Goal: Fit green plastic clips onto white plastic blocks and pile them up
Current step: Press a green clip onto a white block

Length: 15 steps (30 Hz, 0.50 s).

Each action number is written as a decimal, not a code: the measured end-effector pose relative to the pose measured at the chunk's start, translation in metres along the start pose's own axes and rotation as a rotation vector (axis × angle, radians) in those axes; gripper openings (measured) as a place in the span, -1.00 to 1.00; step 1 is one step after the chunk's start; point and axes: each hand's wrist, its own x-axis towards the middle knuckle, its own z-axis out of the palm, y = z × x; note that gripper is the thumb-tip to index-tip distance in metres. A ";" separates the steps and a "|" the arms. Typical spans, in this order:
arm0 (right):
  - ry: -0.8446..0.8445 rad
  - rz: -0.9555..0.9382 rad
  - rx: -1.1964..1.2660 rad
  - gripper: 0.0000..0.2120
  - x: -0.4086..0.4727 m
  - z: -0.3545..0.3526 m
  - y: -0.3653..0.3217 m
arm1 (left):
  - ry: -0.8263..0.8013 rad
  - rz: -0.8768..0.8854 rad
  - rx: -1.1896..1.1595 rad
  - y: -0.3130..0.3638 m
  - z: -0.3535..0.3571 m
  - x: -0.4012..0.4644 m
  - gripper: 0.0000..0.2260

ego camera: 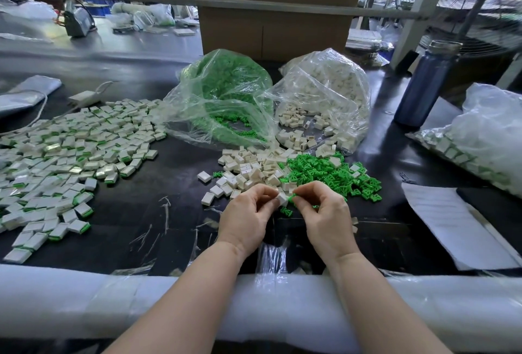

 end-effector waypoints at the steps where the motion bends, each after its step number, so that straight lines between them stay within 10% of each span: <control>1: -0.001 0.013 0.035 -0.81 0.000 0.000 0.000 | -0.003 0.000 -0.003 0.000 0.000 0.000 -0.95; 15: -0.037 0.131 0.328 -0.73 0.000 -0.003 -0.005 | -0.039 0.005 -0.041 -0.001 -0.001 0.001 -0.91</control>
